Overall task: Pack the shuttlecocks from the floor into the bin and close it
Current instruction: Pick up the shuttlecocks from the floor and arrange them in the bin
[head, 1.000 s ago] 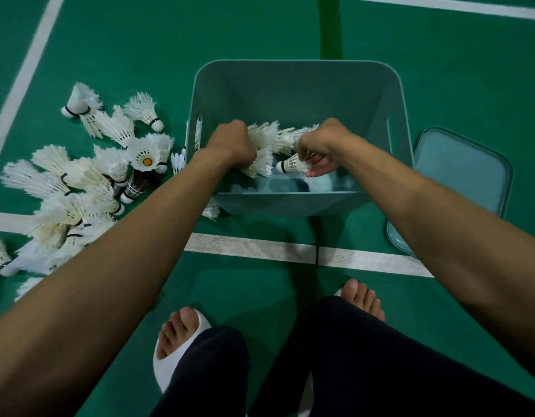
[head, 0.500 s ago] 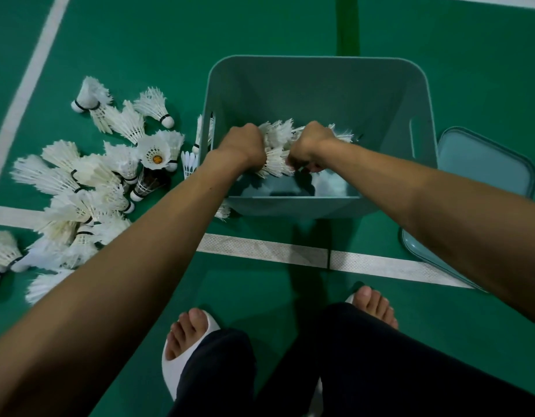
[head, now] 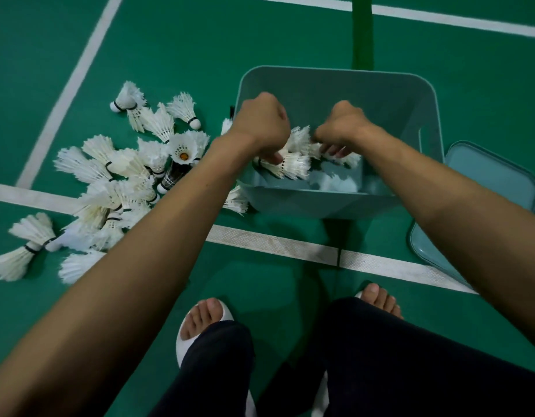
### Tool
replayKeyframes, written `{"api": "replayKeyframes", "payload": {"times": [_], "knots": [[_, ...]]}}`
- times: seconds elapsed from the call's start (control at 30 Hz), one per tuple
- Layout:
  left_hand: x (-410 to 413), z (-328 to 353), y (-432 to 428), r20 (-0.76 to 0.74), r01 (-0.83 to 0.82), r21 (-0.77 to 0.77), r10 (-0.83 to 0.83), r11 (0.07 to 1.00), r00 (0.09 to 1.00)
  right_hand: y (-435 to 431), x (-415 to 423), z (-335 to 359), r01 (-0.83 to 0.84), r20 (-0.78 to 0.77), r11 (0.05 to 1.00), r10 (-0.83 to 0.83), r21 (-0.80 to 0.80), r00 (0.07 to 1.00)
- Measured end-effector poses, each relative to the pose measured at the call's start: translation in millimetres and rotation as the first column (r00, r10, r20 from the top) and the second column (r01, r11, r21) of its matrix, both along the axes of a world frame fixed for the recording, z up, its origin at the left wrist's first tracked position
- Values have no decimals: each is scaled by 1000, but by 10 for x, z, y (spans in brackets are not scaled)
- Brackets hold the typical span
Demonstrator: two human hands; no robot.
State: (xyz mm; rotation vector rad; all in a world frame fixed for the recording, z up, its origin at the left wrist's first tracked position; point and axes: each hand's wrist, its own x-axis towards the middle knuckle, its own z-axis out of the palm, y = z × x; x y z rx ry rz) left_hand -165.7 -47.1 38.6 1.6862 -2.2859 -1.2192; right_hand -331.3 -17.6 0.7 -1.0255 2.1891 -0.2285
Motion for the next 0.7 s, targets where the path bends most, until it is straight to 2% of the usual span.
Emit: {"api": "replayKeyframes", "payload": {"times": [0.1, 0.2, 0.27, 0.4, 0.5, 0.6, 0.7], "knots": [[268, 284, 56, -168, -171, -186, 140, 968, 976, -33, 202, 243, 16, -60, 968, -32, -249, 998], [675, 284, 166, -243, -320, -312, 251, 894, 937, -75, 578, 463, -70, -115, 921, 28, -384, 993], [941, 146, 232, -221, -399, -295, 344, 868, 913, -102, 819, 525, -171, -204, 877, 86, -448, 975], [1369, -268, 216, -111, -502, -178, 490, 846, 865, -203, 1200, 562, -403, -388, 731, 204, -550, 899], [1547, -520, 146, -28, -502, -110, 502, 858, 864, -374, 1433, 512, -535, -348, 673, 407, -510, 844], [1616, -710, 85, 12, -488, -72, 490, 870, 872, -522, 1651, 451, -704, -293, 605, 643, -371, 707], [1640, -862, -2, 16, -486, -111, 491, 867, 871, -689, 1787, 409, -772, -200, 607, 746, -188, 636]]}}
